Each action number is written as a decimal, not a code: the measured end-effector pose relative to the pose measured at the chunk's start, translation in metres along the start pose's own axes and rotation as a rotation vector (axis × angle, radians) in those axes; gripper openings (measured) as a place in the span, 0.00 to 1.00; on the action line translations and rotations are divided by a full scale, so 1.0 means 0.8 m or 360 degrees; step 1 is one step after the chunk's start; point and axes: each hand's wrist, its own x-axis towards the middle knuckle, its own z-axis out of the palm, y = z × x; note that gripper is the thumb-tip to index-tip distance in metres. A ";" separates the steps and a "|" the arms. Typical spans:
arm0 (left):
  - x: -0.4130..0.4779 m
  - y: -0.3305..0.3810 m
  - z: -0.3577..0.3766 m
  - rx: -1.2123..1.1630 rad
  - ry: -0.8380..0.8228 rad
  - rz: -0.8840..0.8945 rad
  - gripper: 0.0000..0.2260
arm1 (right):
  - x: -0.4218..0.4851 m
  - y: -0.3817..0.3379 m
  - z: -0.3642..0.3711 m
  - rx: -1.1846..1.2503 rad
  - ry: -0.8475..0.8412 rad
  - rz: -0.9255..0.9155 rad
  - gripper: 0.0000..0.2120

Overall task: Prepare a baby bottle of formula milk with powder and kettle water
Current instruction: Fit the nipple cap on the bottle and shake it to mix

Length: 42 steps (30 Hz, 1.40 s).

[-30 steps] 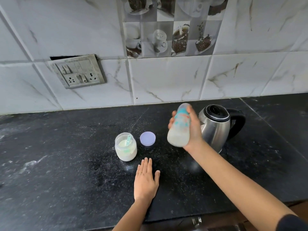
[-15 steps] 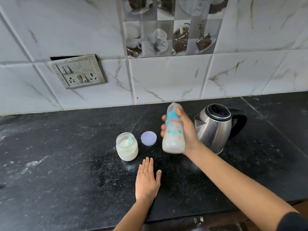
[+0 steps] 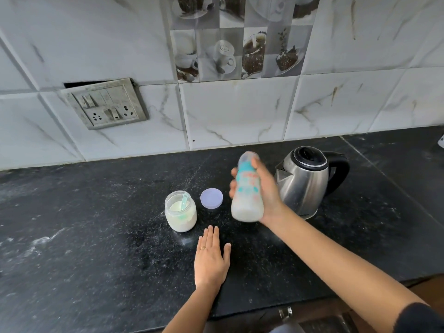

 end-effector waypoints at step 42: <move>-0.001 0.000 -0.001 -0.0008 -0.0012 -0.0003 0.37 | -0.025 0.019 0.012 -0.0302 -0.0057 -0.0070 0.13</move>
